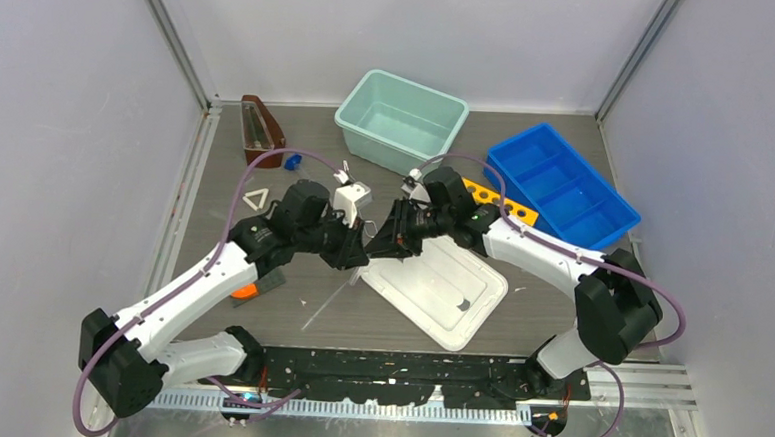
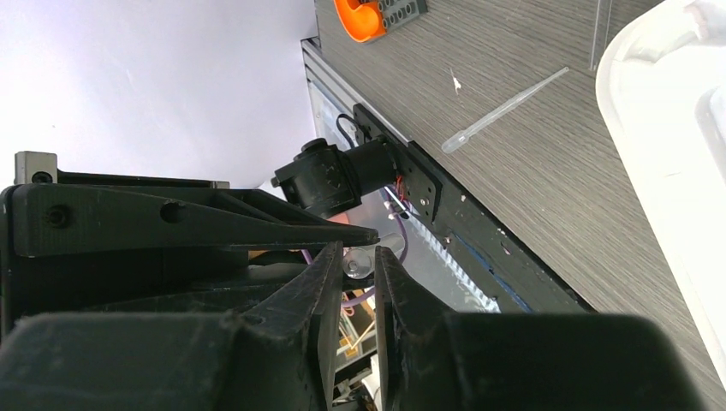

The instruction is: Organize the chemistry lab equipment

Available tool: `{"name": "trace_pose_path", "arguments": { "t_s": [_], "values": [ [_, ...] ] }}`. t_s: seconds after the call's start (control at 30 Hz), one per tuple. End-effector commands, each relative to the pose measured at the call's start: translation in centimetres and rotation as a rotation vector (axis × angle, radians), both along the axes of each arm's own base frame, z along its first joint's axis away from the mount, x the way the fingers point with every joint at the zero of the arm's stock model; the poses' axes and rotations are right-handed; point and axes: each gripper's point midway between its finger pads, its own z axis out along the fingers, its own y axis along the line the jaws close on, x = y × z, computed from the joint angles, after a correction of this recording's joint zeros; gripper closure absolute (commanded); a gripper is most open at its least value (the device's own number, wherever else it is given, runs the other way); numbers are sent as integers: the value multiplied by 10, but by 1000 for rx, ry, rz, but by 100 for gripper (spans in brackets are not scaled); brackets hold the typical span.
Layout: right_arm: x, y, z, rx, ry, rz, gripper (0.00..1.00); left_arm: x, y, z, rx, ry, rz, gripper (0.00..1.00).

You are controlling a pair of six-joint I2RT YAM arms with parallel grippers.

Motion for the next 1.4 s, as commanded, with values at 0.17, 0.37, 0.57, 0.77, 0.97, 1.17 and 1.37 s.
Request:
{"name": "trace_pose_path", "arguments": {
  "t_s": [0.17, 0.37, 0.57, 0.77, 0.97, 1.17, 1.37],
  "values": [
    [4, 10, 7, 73, -29, -12, 78, 5, -6, 31, -92, -126, -18, 86],
    [17, 13, 13, 118, -75, -64, 79, 8, -4, 32, -77, -129, 3, 78],
    [28, 12, 11, 118, -95, -92, 80, 8, 0, 28, -47, -115, 14, 68],
    [38, 3, 2, 81, -108, -121, 80, 7, 5, 26, -18, -107, 18, 60],
    [59, -22, -4, 12, -168, -199, 81, 8, 13, 24, 35, -86, 47, 47],
    [87, -82, -12, -191, -292, -368, 81, 12, 21, 28, 104, -67, 78, 34],
    [109, -144, 25, -382, -563, -541, 81, 14, 31, 34, 138, -81, 112, 0]
  ]
}}
